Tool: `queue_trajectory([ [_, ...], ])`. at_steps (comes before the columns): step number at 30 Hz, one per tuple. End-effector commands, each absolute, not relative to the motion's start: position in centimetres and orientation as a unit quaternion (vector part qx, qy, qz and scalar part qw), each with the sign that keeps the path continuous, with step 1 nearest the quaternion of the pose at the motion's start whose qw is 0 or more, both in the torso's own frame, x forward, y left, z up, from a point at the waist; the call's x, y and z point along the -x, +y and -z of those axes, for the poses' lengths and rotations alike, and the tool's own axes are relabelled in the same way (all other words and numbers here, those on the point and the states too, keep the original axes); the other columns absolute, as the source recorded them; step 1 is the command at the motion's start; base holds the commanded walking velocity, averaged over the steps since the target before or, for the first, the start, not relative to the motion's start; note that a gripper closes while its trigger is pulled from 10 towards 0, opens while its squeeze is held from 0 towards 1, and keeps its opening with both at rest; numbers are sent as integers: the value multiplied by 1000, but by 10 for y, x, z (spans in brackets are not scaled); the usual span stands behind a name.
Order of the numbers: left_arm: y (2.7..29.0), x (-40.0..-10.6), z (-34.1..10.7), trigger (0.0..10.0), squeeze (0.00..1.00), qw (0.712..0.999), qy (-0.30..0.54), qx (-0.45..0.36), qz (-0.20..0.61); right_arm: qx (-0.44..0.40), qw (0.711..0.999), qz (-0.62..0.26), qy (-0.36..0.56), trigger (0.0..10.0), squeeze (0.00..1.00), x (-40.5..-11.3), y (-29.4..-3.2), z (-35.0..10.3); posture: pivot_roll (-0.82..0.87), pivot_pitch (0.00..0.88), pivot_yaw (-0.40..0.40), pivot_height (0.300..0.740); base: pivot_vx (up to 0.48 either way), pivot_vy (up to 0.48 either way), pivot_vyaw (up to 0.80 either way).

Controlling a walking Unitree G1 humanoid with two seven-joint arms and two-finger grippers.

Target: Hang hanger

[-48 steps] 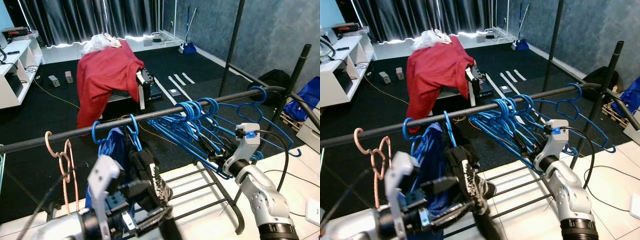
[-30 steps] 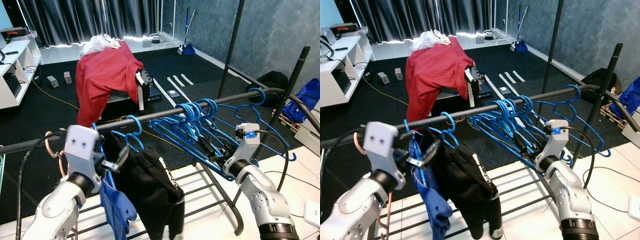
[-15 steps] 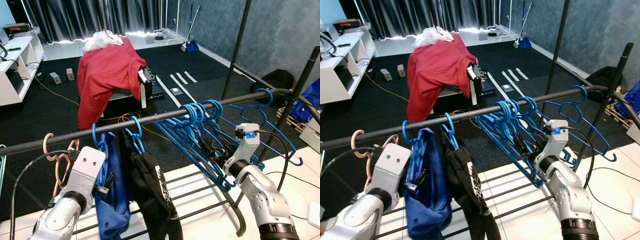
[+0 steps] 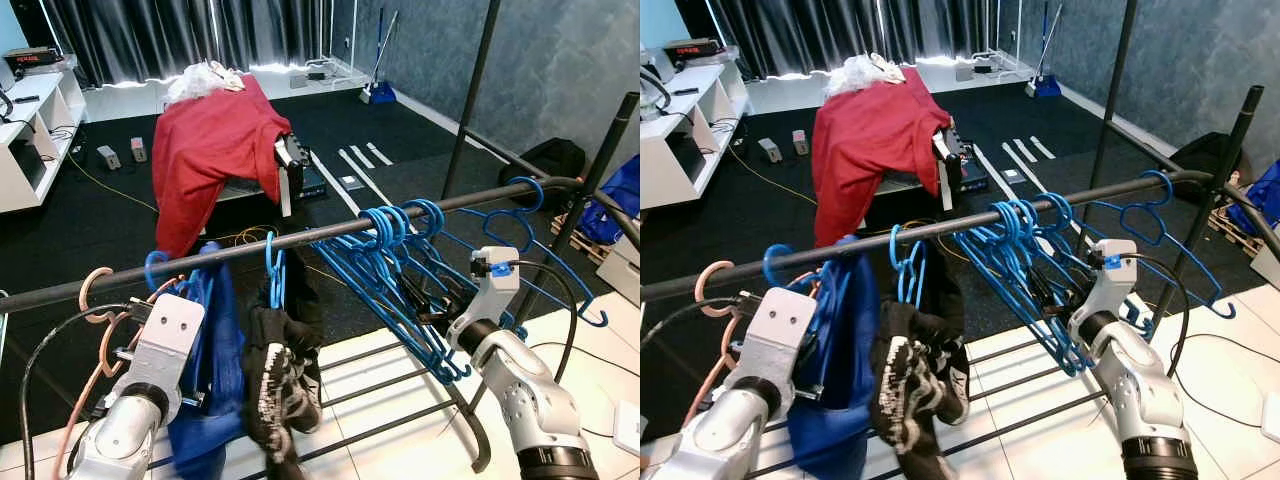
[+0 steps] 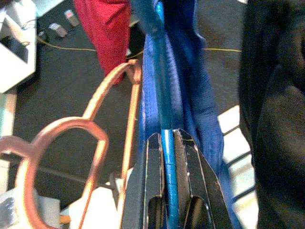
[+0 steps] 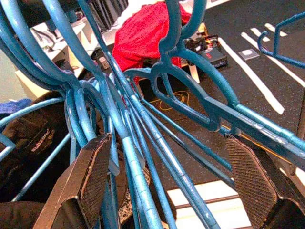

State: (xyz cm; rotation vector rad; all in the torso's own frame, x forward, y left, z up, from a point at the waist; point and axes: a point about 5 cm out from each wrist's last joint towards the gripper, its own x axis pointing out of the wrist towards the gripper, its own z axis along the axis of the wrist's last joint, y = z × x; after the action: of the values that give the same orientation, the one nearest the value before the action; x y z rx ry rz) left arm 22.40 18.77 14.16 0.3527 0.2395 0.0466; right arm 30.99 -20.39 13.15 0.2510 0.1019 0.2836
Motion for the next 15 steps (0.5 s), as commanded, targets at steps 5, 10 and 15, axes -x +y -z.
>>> queue_trajectory([
  [5,195,-225,-138,0,0,974,126,-185,-36,-131,980,-138,53,10000,0,-310,-205,-131,-49,8,4,740,0,0,0],
  [10,207,-232,-165,0,0,982,45,-170,-66,-130,981,-138,53,10000,0,-311,-205,-131,-46,4,0,740,0,0,0],
  [15,202,-225,-173,0,0,986,8,-157,-56,-130,980,-138,54,10000,0,-311,-205,-131,-44,4,0,740,0,0,0],
])
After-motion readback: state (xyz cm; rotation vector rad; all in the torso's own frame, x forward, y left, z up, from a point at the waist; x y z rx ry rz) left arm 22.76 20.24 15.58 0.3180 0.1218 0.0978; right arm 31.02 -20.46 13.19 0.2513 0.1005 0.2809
